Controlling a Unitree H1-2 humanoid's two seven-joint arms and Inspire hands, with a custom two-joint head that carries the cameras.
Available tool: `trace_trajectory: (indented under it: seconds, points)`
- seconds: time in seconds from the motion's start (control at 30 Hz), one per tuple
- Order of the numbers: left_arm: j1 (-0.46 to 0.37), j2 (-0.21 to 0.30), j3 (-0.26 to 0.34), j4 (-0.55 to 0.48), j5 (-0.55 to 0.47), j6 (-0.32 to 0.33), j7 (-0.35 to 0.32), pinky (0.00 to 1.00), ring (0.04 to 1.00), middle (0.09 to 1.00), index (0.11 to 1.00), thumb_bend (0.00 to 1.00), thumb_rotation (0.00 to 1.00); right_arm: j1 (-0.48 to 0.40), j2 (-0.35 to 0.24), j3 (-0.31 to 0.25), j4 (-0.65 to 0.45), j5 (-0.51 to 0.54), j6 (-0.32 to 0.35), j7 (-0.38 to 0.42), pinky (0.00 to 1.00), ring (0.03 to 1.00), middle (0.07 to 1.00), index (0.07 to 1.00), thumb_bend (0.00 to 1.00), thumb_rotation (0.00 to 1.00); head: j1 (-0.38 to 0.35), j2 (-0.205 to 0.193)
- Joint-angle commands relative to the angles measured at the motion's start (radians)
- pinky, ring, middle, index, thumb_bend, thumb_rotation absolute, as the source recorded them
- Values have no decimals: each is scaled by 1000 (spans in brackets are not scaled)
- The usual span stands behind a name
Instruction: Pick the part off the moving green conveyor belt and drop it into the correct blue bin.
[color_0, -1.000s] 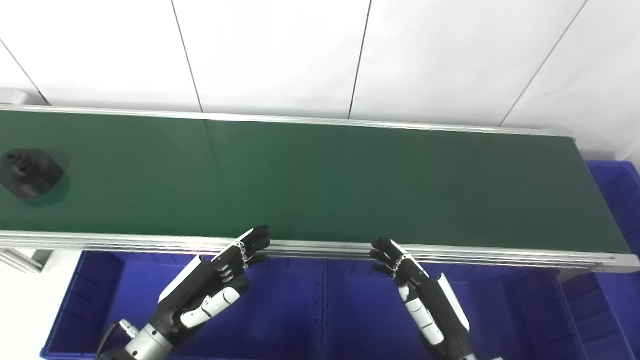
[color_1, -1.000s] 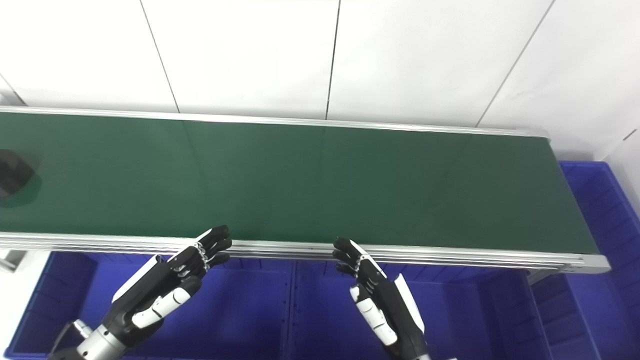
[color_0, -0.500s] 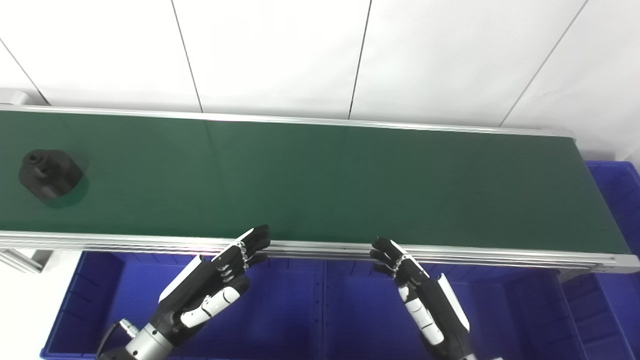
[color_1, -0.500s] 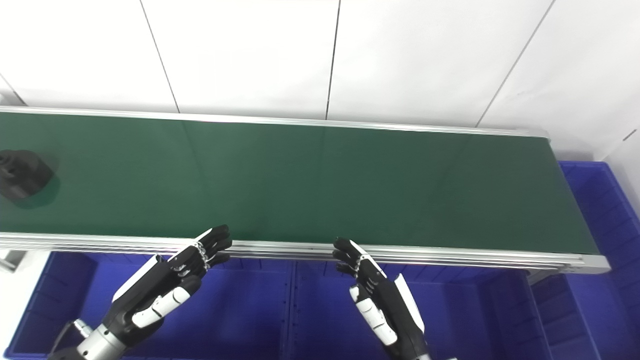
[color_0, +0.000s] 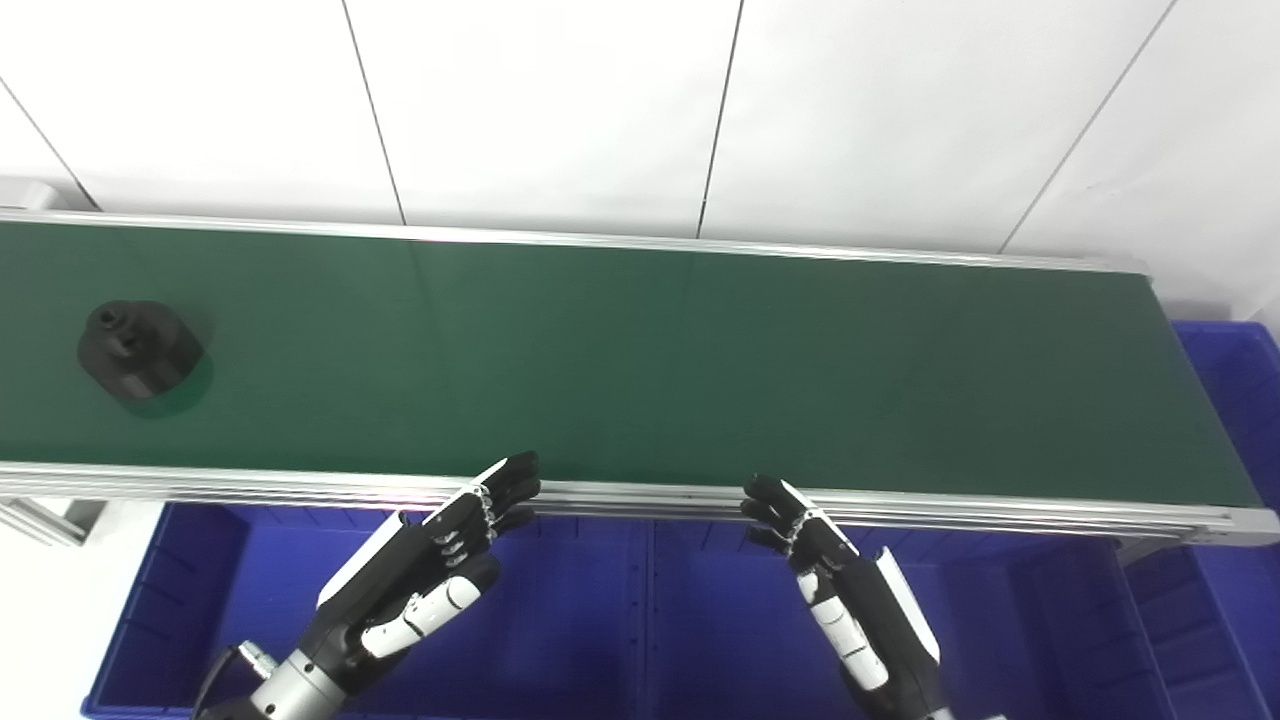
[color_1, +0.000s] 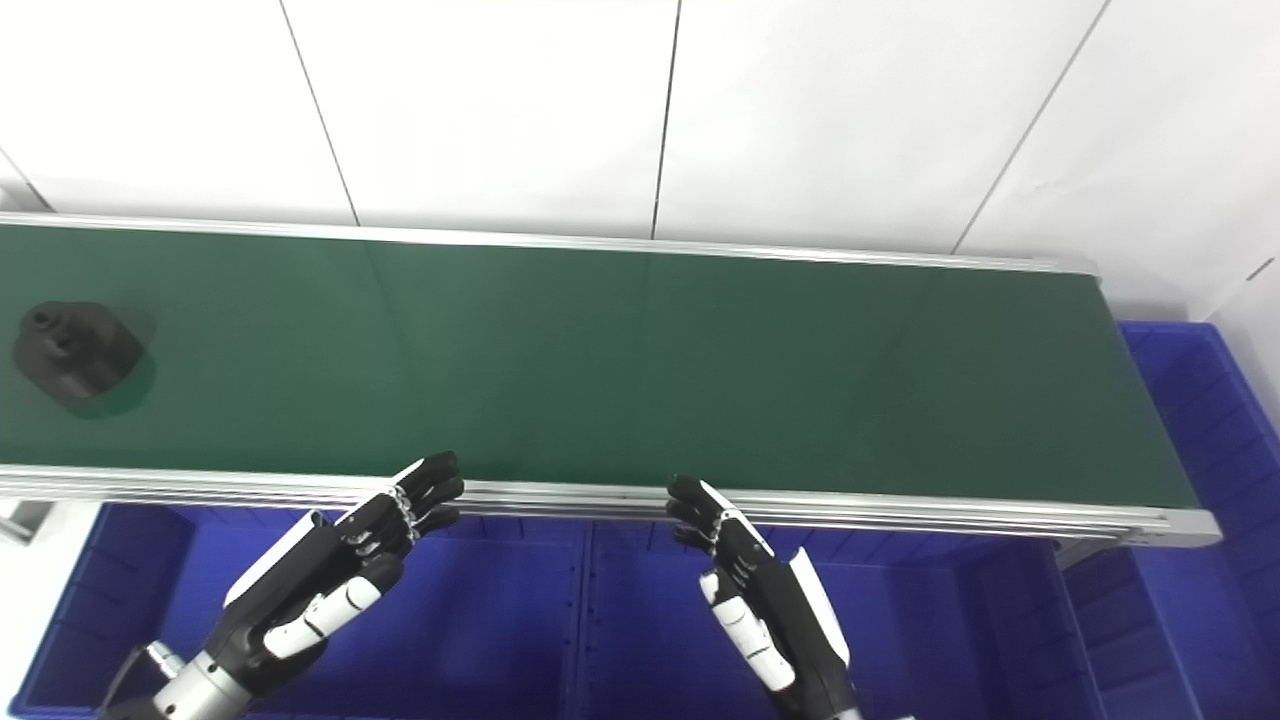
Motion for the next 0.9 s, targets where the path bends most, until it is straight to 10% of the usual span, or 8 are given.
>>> trace_trajectory:
  seconds: [0.0, 0.23, 0.87]
  points:
    - [0, -13, -18, 25, 30, -61, 2, 929, 967, 981, 948, 293, 688, -1, -29, -11, 41, 23, -108, 21, 855, 903, 917, 908, 508, 925, 74, -66]
    - [-8, -63, -37, 163, 87, -181, 28, 884, 931, 949, 914, 345, 543, -13, -34, -52, 216, 78, -180, 79, 846, 895, 913, 905, 533, 899, 126, -207]
    - [-16, -61, -48, 164, 80, -176, 34, 874, 926, 944, 909, 317, 424, -2, -15, -96, 158, 82, -181, 124, 826, 882, 898, 891, 524, 873, 96, -179]
